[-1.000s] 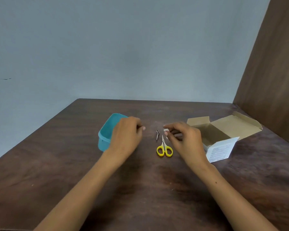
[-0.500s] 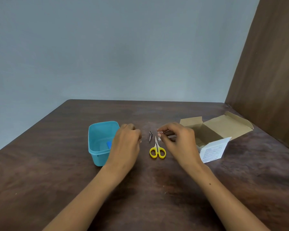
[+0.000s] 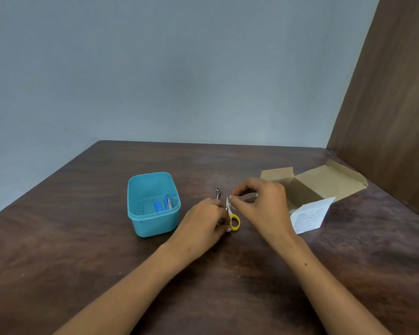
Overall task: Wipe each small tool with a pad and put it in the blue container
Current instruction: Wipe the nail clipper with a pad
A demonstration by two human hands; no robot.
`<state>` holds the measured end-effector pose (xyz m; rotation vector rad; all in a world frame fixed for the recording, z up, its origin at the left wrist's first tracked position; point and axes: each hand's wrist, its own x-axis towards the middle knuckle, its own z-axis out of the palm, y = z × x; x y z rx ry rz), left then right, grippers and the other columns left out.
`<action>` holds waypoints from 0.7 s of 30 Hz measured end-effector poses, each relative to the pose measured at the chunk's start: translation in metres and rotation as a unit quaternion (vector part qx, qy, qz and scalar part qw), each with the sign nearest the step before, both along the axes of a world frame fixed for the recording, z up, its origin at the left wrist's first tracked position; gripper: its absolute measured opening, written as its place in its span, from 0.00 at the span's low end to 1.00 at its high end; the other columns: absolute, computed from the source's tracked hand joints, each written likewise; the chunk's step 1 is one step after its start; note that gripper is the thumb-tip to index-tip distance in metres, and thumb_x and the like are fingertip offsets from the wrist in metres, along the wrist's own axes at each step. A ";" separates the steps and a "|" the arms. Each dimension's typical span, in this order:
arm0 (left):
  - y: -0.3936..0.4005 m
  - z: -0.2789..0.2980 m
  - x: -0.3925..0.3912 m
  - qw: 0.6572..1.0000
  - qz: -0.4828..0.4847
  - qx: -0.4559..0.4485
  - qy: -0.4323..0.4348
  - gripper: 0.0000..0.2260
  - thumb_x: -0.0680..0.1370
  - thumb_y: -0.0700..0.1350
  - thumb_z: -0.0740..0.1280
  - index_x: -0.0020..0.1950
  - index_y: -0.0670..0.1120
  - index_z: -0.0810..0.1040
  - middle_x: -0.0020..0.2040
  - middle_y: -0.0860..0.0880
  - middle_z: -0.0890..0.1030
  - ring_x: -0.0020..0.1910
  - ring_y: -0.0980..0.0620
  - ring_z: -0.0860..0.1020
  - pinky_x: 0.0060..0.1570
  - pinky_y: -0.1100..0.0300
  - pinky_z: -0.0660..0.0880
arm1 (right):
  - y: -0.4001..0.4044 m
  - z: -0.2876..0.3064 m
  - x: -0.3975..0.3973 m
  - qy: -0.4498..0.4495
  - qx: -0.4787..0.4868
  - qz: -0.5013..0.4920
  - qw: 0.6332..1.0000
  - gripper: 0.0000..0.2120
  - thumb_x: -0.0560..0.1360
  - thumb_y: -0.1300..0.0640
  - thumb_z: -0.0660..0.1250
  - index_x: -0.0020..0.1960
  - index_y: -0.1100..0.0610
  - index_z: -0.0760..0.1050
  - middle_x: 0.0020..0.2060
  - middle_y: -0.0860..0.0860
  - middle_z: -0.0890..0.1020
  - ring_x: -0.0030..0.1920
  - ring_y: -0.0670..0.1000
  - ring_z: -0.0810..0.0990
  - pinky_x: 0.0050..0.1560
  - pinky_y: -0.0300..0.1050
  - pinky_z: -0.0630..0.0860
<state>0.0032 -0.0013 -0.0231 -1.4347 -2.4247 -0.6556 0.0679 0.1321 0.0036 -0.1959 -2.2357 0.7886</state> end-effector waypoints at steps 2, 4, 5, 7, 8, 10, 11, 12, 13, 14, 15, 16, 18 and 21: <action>-0.001 -0.001 0.000 1.000 -0.003 0.008 -0.012 0.06 0.73 0.48 0.70 0.47 0.48 0.82 0.48 0.52 0.79 0.48 0.55 0.75 0.46 0.63 0.69 | 0.000 0.000 0.000 -0.015 -0.004 -0.001 1.000 0.03 0.64 0.57 0.72 0.33 0.52 0.79 0.31 0.44 0.82 0.34 0.44 0.81 0.38 0.48 0.78; -0.003 -0.001 -0.001 0.999 -0.011 0.020 -0.032 0.05 0.71 0.50 0.72 0.42 0.49 0.82 0.44 0.54 0.78 0.44 0.57 0.76 0.44 0.62 0.73 | 0.001 -0.002 -0.001 -0.027 -0.010 -0.001 1.000 0.04 0.65 0.57 0.72 0.33 0.51 0.77 0.30 0.44 0.82 0.35 0.43 0.80 0.38 0.48 0.79; -0.003 0.000 -0.002 0.999 -0.014 0.025 -0.044 0.05 0.70 0.50 0.73 0.41 0.49 0.82 0.42 0.55 0.78 0.42 0.58 0.76 0.43 0.62 0.73 | 0.001 -0.002 -0.002 -0.032 -0.010 -0.002 0.999 0.05 0.66 0.57 0.72 0.34 0.51 0.77 0.30 0.43 0.81 0.35 0.43 0.80 0.38 0.49 0.79; -0.004 0.000 -0.004 0.997 -0.018 0.033 -0.071 0.05 0.68 0.49 0.75 0.40 0.49 0.82 0.40 0.56 0.77 0.39 0.59 0.75 0.42 0.65 0.72 | 0.001 -0.003 -0.002 -0.039 -0.007 -0.003 0.999 0.06 0.67 0.57 0.72 0.35 0.50 0.76 0.30 0.43 0.80 0.35 0.43 0.79 0.38 0.49 0.79; -0.004 0.000 -0.005 0.996 -0.019 0.037 -0.084 0.06 0.67 0.48 0.76 0.41 0.49 0.82 0.40 0.56 0.78 0.39 0.59 0.75 0.41 0.67 0.71 | 0.002 -0.003 -0.002 -0.042 -0.006 -0.002 0.999 0.06 0.68 0.57 0.72 0.36 0.49 0.76 0.31 0.43 0.80 0.35 0.43 0.79 0.38 0.49 0.79; -0.005 0.000 -0.007 0.994 -0.019 0.039 -0.096 0.07 0.67 0.47 0.76 0.42 0.50 0.83 0.41 0.55 0.80 0.39 0.59 0.76 0.41 0.68 0.72 | 0.002 -0.003 -0.003 -0.049 -0.009 0.000 0.999 0.06 0.69 0.57 0.72 0.37 0.51 0.77 0.31 0.43 0.80 0.35 0.44 0.79 0.38 0.48 0.79; -0.005 0.000 -0.007 0.994 -0.019 0.036 -0.098 0.07 0.67 0.48 0.76 0.43 0.50 0.83 0.41 0.55 0.80 0.39 0.59 0.77 0.41 0.67 0.73 | 0.002 -0.002 -0.002 -0.051 -0.012 0.002 0.999 0.05 0.70 0.58 0.72 0.37 0.51 0.77 0.31 0.43 0.80 0.35 0.44 0.79 0.39 0.48 0.79; -0.006 0.001 -0.007 0.994 -0.022 0.033 -0.100 0.07 0.67 0.48 0.76 0.43 0.50 0.83 0.41 0.55 0.80 0.38 0.58 0.78 0.40 0.66 0.75 | 0.002 -0.002 -0.002 -0.052 -0.015 0.004 0.999 0.05 0.70 0.58 0.73 0.38 0.52 0.77 0.32 0.44 0.80 0.35 0.44 0.79 0.39 0.46 0.79; -0.008 0.003 -0.007 0.993 -0.028 0.036 -0.105 0.07 0.68 0.48 0.76 0.44 0.50 0.83 0.40 0.56 0.80 0.38 0.59 0.78 0.39 0.67 0.75 | 0.002 -0.002 -0.003 -0.053 -0.018 0.006 0.998 0.06 0.70 0.59 0.73 0.38 0.52 0.77 0.32 0.45 0.80 0.35 0.44 0.79 0.38 0.45 0.79; -0.009 0.004 -0.007 0.992 -0.037 0.045 -0.115 0.07 0.68 0.49 0.76 0.43 0.50 0.83 0.39 0.56 0.80 0.37 0.59 0.78 0.38 0.68 0.75 | 0.002 -0.002 -0.002 -0.055 -0.019 0.007 0.998 0.06 0.70 0.59 0.73 0.37 0.53 0.77 0.32 0.45 0.80 0.35 0.44 0.79 0.39 0.44 0.78; -0.011 0.005 -0.007 0.989 -0.045 0.061 -0.130 0.07 0.68 0.49 0.76 0.42 0.50 0.83 0.38 0.56 0.81 0.38 0.59 0.79 0.37 0.70 0.74 | 0.002 -0.002 -0.003 -0.058 -0.019 0.007 0.998 0.06 0.70 0.59 0.73 0.37 0.53 0.77 0.32 0.45 0.80 0.35 0.44 0.78 0.39 0.44 0.78; -0.013 0.005 -0.007 0.985 -0.049 0.081 -0.144 0.06 0.69 0.50 0.75 0.42 0.49 0.83 0.37 0.56 0.82 0.38 0.60 0.79 0.37 0.70 0.74 | 0.002 -0.001 -0.003 -0.060 -0.019 0.007 0.998 0.06 0.70 0.59 0.73 0.37 0.53 0.77 0.32 0.46 0.80 0.34 0.44 0.78 0.39 0.43 0.78; -0.016 0.004 -0.009 0.980 -0.037 0.119 -0.155 0.05 0.72 0.49 0.73 0.41 0.48 0.84 0.35 0.56 0.82 0.38 0.60 0.80 0.36 0.70 0.73 | 0.003 -0.001 -0.003 -0.064 -0.021 0.008 0.998 0.06 0.69 0.58 0.74 0.37 0.53 0.77 0.32 0.46 0.81 0.34 0.44 0.79 0.39 0.44 0.78; -0.018 0.001 -0.014 0.979 0.006 0.139 -0.149 0.05 0.73 0.48 0.71 0.40 0.48 0.84 0.35 0.55 0.82 0.38 0.58 0.79 0.36 0.68 0.73 | 0.004 -0.002 -0.003 -0.070 -0.018 0.007 0.997 0.06 0.69 0.58 0.74 0.36 0.52 0.77 0.32 0.46 0.81 0.35 0.44 0.79 0.38 0.46 0.79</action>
